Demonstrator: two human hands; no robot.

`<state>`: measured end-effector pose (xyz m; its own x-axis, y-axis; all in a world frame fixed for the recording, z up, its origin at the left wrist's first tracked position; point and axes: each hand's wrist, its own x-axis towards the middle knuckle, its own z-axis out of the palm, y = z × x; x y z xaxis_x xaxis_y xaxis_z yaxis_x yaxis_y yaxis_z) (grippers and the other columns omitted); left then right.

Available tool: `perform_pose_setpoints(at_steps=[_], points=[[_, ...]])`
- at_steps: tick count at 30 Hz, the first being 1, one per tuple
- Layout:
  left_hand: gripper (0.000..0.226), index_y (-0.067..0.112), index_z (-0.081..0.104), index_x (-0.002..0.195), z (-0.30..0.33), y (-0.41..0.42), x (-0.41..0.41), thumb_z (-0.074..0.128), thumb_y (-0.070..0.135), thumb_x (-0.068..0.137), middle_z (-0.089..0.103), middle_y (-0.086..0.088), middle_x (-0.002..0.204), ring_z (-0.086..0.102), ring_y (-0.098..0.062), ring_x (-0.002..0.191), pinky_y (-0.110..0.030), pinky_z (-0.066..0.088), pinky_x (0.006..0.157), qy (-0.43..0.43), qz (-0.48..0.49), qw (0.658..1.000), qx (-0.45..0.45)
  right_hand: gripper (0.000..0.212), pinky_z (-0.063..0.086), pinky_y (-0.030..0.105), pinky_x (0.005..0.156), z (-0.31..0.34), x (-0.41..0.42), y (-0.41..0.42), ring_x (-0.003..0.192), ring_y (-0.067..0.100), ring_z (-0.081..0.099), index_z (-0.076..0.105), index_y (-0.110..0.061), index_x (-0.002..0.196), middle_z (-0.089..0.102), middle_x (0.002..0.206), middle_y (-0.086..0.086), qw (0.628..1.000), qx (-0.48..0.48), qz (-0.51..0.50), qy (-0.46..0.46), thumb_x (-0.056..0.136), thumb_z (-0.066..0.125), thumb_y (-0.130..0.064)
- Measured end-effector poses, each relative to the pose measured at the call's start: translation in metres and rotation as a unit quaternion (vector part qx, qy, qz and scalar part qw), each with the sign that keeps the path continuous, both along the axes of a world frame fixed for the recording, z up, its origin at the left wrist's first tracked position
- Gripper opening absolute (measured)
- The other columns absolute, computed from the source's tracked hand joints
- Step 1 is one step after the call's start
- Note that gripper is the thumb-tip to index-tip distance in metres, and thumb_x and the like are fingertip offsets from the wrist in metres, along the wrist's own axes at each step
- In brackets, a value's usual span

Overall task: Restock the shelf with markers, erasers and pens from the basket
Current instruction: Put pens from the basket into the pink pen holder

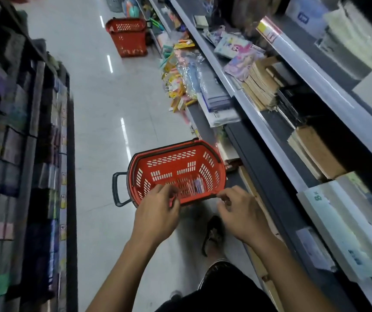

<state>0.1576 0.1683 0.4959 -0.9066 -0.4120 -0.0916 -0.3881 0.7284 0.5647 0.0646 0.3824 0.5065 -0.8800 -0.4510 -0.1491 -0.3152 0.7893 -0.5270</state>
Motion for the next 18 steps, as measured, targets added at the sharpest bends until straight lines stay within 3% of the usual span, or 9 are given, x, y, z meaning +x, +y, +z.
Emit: perform_pose_setpoints(at_steps=[6, 13, 18], points=[[0.025, 0.038, 0.064, 0.119, -0.041, -0.017, -0.105, 0.053, 0.050, 0.100, 0.062, 0.018, 0.108, 0.062, -0.005, 0.092, -0.032, 0.058, 0.074, -0.052, 0.024, 0.998, 0.019, 0.017, 0.055, 0.037, 0.083, -0.055, -0.125, -0.027, 0.098, 0.016, 0.063, 0.068, -0.026, 0.109, 0.062, 0.110, -0.005, 0.996, 0.015, 0.007, -0.082, 0.098, 0.062, -0.036], [0.022, 0.032, 0.067, 0.118, -0.103, -0.039, -0.183, 0.056, 0.039, 0.100, 0.063, 0.015, 0.107, 0.059, -0.005, 0.087, -0.022, 0.045, 0.066, -0.142, 0.034, 0.988, 0.045, 0.015, 0.047, 0.022, 0.075, -0.137, -0.215, -0.042, 0.097, 0.012, 0.062, 0.068, -0.022, 0.112, 0.060, 0.110, -0.006, 0.979, 0.056, 0.029, -0.196, 0.100, 0.061, -0.027], [0.022, 0.028, 0.068, 0.117, -0.176, -0.061, -0.206, 0.058, 0.036, 0.100, 0.066, 0.011, 0.110, 0.061, -0.008, 0.091, -0.031, 0.052, 0.075, -0.196, 0.035, 0.976, 0.087, 0.011, 0.056, 0.035, 0.085, -0.205, -0.235, -0.062, 0.096, 0.016, 0.064, 0.068, -0.022, 0.107, 0.062, 0.104, -0.006, 0.964, 0.085, 0.018, -0.250, 0.099, 0.062, -0.026]])
